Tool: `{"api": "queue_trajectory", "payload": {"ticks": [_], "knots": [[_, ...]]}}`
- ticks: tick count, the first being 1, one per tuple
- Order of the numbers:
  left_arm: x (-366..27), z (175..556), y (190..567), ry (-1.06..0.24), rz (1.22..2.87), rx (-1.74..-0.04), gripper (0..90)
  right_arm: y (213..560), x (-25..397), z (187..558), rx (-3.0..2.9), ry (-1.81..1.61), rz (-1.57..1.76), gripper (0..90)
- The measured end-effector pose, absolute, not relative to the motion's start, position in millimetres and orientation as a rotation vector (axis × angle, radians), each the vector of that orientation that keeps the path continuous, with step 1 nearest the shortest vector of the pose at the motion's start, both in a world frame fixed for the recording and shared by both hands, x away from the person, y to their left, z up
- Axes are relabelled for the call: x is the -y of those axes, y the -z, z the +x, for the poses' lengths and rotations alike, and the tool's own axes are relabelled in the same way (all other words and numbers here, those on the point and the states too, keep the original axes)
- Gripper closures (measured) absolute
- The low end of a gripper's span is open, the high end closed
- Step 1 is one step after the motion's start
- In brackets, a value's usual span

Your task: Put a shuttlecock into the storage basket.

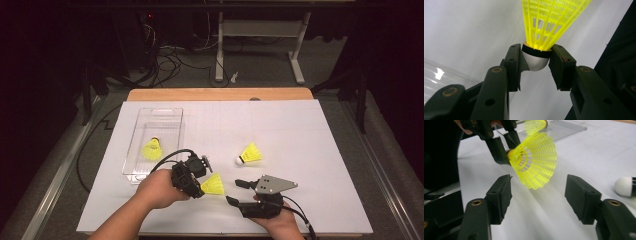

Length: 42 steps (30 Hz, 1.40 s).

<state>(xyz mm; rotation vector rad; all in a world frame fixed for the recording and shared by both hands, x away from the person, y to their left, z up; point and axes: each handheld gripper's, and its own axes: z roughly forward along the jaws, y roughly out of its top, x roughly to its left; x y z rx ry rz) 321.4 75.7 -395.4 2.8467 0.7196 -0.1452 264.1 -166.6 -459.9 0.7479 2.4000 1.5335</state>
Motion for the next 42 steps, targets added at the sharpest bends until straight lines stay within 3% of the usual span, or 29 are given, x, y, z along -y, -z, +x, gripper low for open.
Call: {"api": "queue_trajectory", "payload": {"ticks": [17, 34, 42], "knots": [[-85, 324, 400, 0.164, 2.822, -0.773, 62.8, 455, 185, 271, -2.331, -1.404, 0.791, 15.9], [-87, 326, 405, 0.166, 2.806, -0.797, 62.8, 458, 230, 267, -2.23, -1.356, 0.842, 15.3], [-86, 325, 404, 0.161, 2.803, -0.802, 62.8, 456, 253, 262, -2.138, -1.421, 0.931, 9.9]]}}
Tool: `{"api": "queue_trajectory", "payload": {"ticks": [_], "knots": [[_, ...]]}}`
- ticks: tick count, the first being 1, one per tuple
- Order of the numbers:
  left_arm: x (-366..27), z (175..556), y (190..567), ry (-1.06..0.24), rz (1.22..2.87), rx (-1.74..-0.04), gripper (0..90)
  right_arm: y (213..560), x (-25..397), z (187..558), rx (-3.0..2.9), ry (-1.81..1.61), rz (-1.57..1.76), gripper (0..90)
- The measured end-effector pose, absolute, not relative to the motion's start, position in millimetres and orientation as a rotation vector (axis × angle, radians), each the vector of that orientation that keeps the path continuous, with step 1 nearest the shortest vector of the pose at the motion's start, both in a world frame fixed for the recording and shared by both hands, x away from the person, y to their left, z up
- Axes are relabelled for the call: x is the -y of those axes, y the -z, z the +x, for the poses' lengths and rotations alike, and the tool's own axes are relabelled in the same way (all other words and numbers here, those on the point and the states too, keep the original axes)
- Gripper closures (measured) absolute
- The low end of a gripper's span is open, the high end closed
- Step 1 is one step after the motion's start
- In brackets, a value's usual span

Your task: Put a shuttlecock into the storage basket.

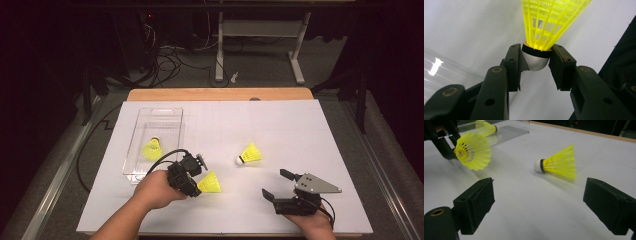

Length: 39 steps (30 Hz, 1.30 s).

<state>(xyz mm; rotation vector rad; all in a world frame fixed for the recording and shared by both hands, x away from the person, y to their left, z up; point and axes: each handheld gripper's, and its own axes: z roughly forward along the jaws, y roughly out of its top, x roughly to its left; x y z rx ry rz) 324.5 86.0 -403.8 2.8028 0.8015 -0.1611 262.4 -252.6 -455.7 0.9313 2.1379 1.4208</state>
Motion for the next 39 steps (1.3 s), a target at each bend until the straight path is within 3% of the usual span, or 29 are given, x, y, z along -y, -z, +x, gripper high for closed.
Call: {"api": "queue_trajectory", "payload": {"ticks": [9, 39], "knots": [[-90, 326, 401, 0.172, 2.784, -0.826, 62.8, 456, 258, 265, -2.084, -1.417, 0.965, 0.3], [-102, 331, 347, 0.184, 2.785, -0.913, 62.8, 459, 255, 266, -2.112, -1.4, 0.969, 0.3]]}}
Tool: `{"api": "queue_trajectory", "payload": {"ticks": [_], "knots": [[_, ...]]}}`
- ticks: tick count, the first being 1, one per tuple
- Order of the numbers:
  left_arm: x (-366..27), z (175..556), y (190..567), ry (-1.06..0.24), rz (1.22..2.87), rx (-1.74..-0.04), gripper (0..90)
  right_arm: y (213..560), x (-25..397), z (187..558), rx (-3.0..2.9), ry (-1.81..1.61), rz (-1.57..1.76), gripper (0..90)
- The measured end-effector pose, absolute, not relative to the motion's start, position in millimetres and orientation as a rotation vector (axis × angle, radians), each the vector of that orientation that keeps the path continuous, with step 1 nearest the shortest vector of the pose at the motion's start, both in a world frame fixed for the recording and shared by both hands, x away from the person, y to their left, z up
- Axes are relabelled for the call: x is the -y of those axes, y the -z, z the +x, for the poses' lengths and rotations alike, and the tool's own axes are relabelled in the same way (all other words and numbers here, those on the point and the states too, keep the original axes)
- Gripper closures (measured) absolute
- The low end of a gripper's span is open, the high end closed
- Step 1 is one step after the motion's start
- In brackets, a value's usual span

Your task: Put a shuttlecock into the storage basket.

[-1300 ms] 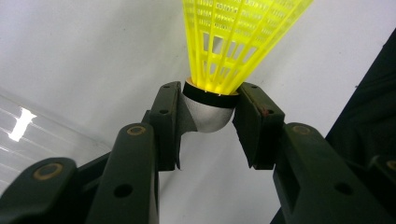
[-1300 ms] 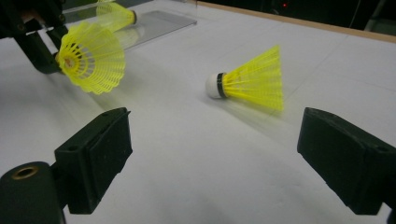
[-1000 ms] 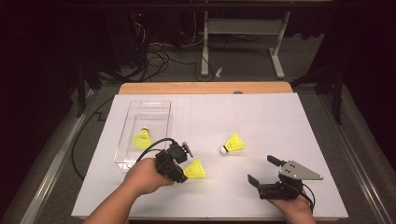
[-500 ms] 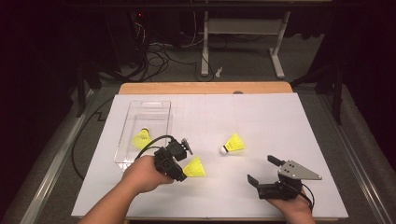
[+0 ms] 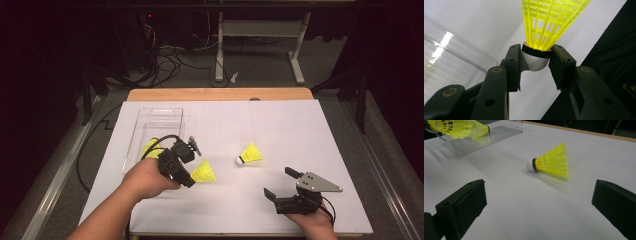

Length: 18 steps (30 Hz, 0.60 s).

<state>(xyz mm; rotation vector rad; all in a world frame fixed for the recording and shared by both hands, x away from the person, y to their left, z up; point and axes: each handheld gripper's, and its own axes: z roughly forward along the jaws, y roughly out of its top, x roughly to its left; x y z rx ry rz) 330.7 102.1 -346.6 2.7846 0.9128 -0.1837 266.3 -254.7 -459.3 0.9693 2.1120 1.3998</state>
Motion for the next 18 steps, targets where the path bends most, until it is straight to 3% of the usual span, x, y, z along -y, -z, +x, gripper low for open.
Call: {"api": "queue_trajectory", "payload": {"ticks": [18], "knots": [[-127, 342, 322, 0.163, 2.734, -1.021, 62.8, 460, 255, 267, -2.121, -1.399, 0.966, 0.3]]}}
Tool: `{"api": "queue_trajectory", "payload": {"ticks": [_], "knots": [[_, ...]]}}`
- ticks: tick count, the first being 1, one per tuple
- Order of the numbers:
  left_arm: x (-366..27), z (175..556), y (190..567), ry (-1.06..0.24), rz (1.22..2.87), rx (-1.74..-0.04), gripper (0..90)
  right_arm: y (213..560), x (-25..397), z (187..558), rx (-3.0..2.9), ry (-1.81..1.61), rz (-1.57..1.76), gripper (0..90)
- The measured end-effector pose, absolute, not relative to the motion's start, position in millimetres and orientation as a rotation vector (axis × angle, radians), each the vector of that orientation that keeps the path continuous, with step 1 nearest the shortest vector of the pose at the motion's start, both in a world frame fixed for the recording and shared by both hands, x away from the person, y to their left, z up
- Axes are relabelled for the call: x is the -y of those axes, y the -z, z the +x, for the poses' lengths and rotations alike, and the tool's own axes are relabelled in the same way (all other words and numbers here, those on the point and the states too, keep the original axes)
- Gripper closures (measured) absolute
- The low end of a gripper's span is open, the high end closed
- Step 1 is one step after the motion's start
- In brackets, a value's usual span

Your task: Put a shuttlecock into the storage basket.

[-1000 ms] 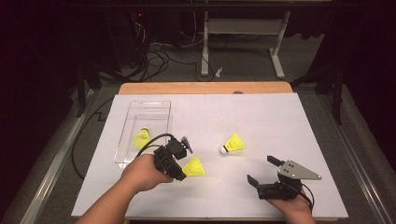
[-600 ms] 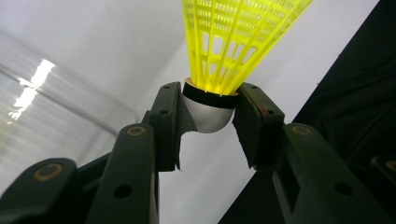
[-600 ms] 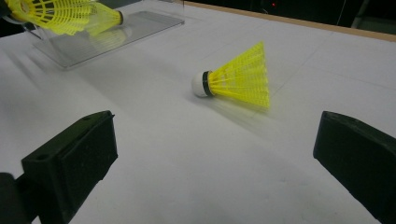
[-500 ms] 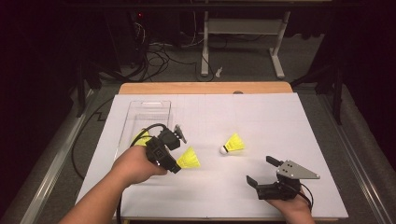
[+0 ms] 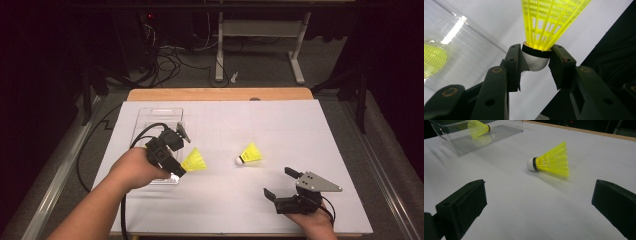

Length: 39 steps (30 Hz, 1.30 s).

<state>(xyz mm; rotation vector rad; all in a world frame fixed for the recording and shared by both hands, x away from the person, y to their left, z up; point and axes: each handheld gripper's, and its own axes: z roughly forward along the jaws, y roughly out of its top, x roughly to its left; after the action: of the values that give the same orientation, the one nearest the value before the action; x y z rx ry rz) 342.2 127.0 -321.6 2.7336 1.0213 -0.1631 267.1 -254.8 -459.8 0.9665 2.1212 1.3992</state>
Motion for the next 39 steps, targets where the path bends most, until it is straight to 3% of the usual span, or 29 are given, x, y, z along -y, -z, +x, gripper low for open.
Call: {"api": "queue_trajectory", "payload": {"ticks": [39], "knots": [[-178, 388, 338, 0.126, 2.533, -1.415, 62.8, 460, 253, 267, -2.148, -1.401, 0.949, 0.4]]}}
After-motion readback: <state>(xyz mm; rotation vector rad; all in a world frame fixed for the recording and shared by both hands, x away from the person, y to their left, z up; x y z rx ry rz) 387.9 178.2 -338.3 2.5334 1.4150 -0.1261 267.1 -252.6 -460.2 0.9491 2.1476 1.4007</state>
